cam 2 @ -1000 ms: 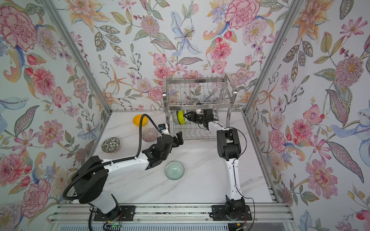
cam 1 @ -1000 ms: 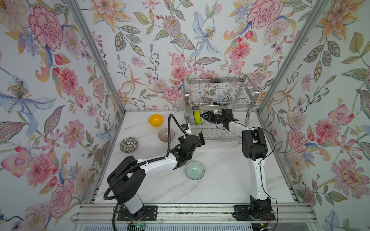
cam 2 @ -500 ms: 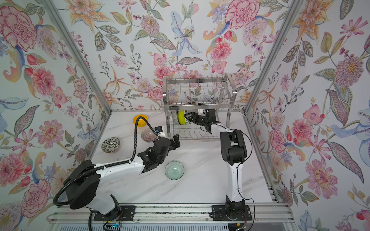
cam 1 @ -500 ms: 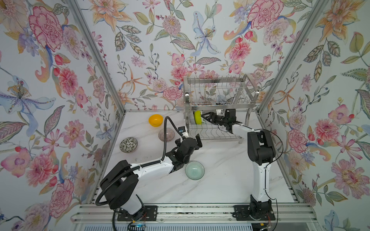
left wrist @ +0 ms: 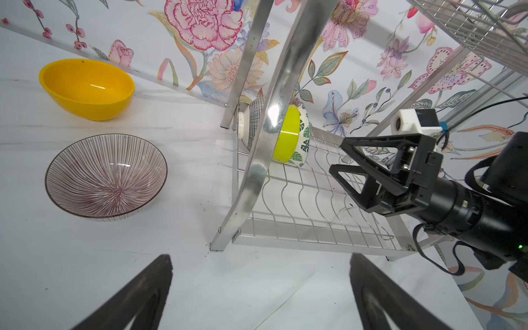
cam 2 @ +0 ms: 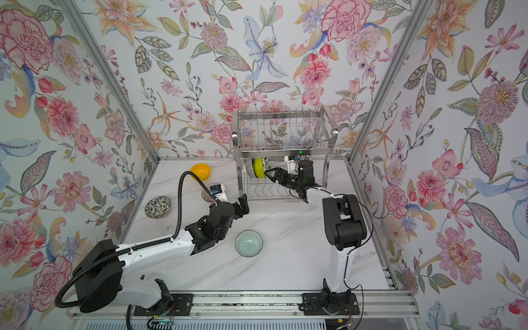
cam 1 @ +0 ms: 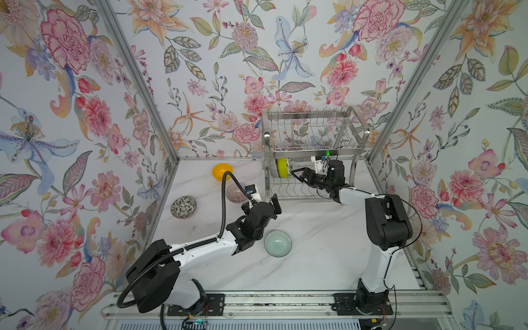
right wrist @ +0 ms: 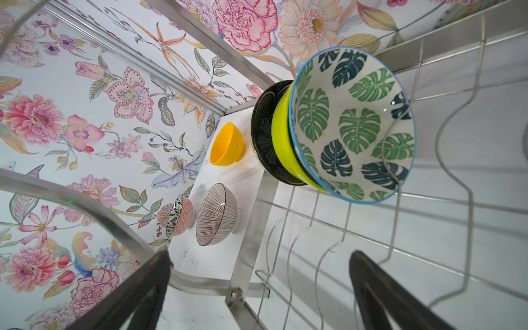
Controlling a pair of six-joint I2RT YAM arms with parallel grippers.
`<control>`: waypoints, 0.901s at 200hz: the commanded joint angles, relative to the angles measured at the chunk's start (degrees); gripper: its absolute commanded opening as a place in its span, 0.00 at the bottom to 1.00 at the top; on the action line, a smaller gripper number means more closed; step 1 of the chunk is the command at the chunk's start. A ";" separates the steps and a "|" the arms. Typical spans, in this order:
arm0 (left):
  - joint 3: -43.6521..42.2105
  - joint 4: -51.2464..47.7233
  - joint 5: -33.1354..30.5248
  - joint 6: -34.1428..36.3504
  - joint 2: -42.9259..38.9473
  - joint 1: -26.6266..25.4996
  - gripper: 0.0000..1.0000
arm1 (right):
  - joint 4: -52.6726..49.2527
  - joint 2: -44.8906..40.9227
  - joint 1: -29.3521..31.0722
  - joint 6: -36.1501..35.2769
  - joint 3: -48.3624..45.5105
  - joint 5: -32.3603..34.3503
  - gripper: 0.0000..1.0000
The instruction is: Load the bowls into the dish rack
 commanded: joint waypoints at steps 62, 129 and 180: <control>-7.57 0.17 1.51 -1.40 -6.04 -0.31 0.99 | -17.32 -18.00 5.99 -6.65 -10.57 20.66 0.99; -14.49 1.86 9.83 -5.06 -9.72 1.87 0.99 | -30.34 -28.70 11.46 -4.35 -18.38 30.67 0.99; -18.47 3.39 21.20 -9.14 -12.45 6.72 0.99 | -39.03 -31.62 17.07 -2.08 -20.76 33.90 0.98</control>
